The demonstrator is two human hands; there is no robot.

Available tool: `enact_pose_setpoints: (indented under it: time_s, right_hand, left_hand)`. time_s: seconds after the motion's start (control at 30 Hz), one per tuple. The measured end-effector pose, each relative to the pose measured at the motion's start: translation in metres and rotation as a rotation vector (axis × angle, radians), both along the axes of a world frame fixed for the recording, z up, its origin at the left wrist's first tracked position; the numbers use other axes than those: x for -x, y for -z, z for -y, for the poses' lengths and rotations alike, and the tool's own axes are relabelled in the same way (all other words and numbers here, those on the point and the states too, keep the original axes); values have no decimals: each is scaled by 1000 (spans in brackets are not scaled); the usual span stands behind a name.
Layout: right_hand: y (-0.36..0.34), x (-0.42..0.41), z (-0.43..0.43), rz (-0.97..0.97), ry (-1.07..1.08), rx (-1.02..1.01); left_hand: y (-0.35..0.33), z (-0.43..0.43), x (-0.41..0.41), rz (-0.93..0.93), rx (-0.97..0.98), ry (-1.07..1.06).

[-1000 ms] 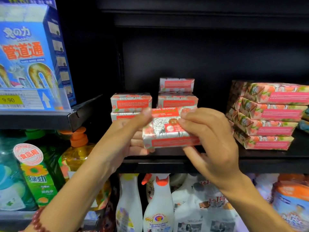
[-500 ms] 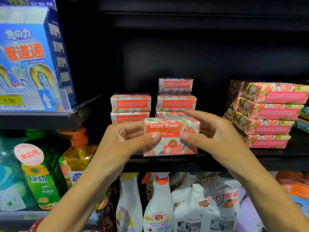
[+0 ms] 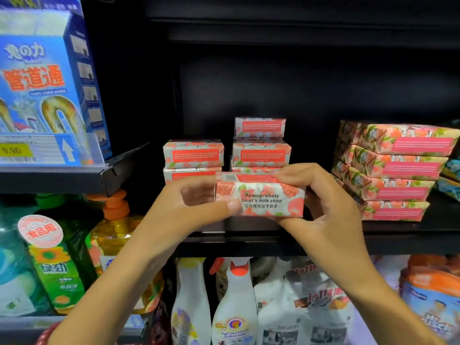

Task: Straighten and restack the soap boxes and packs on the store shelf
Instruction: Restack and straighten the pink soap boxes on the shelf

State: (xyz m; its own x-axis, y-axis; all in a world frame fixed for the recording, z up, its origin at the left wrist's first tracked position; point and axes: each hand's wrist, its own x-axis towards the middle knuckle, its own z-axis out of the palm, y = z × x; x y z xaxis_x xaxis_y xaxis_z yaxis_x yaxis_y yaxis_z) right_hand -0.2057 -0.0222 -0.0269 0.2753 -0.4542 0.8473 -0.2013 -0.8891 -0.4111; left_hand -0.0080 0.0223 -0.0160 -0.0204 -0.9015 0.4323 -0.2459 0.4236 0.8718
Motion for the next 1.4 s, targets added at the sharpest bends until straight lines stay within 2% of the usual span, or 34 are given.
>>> enact_pose_setpoints:
  time_s: [0.1, 0.2, 0.27, 0.37, 0.53, 0.63, 0.7, 0.93, 1.03, 1.17, 1.3, 1.4]
  right_hand:
    - [1, -2, 3, -44, -1, 50]
    - [-1, 0, 5, -83, -14, 21]
    - [-4, 3, 7, -108, -96, -133]
    - [-13, 5, 11, -48, -370, -479]
    - [-21, 2, 23, -25, -410, -603]
    - [-24, 2, 24, 13, -368, -561]
    - [-23, 2, 22, 52, -343, -489]
    - [-13, -8, 7, -16, -185, -101]
    - [-5, -12, 8, -27, -144, 5]
    - [-1, -10, 11, -143, -74, 17]
    - [-1, 0, 15, -212, -3, -122]
    - [2, 5, 16, -373, 39, -198]
  left_hand:
    - [1, -2, 4, 6, 60, -10]
    - [4, -5, 7, -17, 202, -36]
    - [5, -6, 7, 33, 301, -95]
    - [8, -4, 8, 134, 428, -209]
    - [13, 3, 9, 240, 465, -251]
    - [15, 5, 6, 315, 487, -293]
    - [14, 6, 3, 346, 426, -272]
    - [7, 7, 0, 72, 95, -147]
    - [4, 7, 0, 53, 68, -69]
    - [5, 3, 0, 33, 191, -160]
    - [-2, 2, -5, 10, 307, -273]
    - [-15, 6, -10, 22, 354, -349]
